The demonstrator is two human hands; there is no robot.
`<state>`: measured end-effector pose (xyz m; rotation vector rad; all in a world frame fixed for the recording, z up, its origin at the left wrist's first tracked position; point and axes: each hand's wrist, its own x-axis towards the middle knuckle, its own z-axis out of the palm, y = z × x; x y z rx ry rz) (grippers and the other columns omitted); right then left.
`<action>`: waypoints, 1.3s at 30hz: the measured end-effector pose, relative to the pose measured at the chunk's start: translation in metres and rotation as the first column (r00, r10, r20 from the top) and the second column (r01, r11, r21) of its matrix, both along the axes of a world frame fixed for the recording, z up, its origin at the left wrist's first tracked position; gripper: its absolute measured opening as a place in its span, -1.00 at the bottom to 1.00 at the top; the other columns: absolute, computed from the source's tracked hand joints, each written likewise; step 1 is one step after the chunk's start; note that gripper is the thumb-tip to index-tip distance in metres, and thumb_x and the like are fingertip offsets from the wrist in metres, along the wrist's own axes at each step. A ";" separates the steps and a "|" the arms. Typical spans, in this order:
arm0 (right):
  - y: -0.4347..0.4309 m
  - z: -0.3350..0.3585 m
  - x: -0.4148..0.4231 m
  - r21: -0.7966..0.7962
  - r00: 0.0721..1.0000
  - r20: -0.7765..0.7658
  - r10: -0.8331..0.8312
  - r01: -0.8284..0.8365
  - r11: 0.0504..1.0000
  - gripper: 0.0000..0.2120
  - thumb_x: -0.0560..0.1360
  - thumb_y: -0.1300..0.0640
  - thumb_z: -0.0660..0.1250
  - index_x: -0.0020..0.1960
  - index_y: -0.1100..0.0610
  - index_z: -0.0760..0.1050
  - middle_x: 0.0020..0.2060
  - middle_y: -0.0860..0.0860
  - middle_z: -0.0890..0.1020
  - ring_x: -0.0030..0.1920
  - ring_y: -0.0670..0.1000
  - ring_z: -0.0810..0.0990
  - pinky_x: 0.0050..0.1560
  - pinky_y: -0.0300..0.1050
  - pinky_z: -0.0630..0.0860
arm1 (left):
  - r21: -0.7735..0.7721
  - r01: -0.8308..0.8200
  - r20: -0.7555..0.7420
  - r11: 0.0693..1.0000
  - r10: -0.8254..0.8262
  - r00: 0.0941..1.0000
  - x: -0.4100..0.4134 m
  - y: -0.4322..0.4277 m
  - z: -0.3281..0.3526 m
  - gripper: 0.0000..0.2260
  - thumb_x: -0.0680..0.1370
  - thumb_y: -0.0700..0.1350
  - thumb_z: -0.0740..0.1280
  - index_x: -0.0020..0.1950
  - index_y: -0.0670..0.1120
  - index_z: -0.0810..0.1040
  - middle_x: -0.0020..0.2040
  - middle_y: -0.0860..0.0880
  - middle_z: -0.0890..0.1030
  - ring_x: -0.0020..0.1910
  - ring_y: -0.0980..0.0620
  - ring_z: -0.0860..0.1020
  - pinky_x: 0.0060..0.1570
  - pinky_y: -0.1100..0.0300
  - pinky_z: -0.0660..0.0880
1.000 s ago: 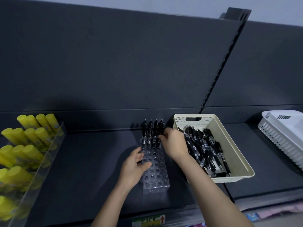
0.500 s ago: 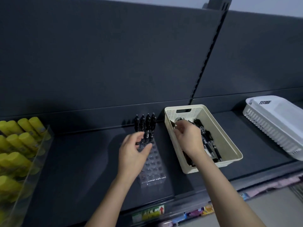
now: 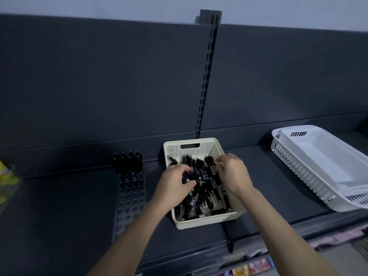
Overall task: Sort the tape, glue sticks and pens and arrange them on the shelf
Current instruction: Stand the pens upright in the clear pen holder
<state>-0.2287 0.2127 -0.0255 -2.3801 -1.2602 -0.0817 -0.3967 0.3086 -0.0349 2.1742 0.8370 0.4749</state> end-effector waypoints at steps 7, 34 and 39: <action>0.003 -0.015 0.021 -0.032 0.995 -0.046 0.084 -0.086 0.996 -0.67 0.44 0.40 0.16 0.15 0.26 0.51 0.25 0.23 0.44 0.14 0.28 0.47 0.11 0.04 0.49 | 0.000 -0.179 -0.368 0.984 0.167 0.915 0.053 -0.003 -0.001 -0.64 0.52 -0.07 0.35 0.21 -0.19 0.34 0.09 -0.19 0.51 -0.04 -0.11 0.54 -0.22 0.15 0.43; 0.007 -0.027 0.030 -0.041 0.993 -0.062 0.101 -0.103 0.994 -0.73 0.43 0.44 0.15 0.04 0.25 0.51 0.35 0.22 0.34 0.15 0.24 0.49 0.06 -0.09 0.46 | -0.353 -0.406 0.119 0.843 0.471 0.874 0.065 0.007 -0.017 -0.80 0.40 -0.16 0.38 -0.03 0.04 0.49 -0.15 0.07 0.61 -0.15 0.13 0.58 -0.31 0.31 0.38; 0.004 -0.022 0.024 -0.025 0.998 0.034 0.059 -0.059 0.998 -0.75 0.42 0.43 0.21 0.03 0.26 0.54 0.23 0.21 0.48 0.23 0.25 0.40 0.20 0.06 0.40 | -0.517 -0.394 0.254 0.760 0.576 0.777 0.062 0.002 -0.010 -0.79 0.42 -0.13 0.38 0.01 0.04 0.50 -0.08 0.04 0.61 -0.09 0.08 0.58 -0.21 0.22 0.43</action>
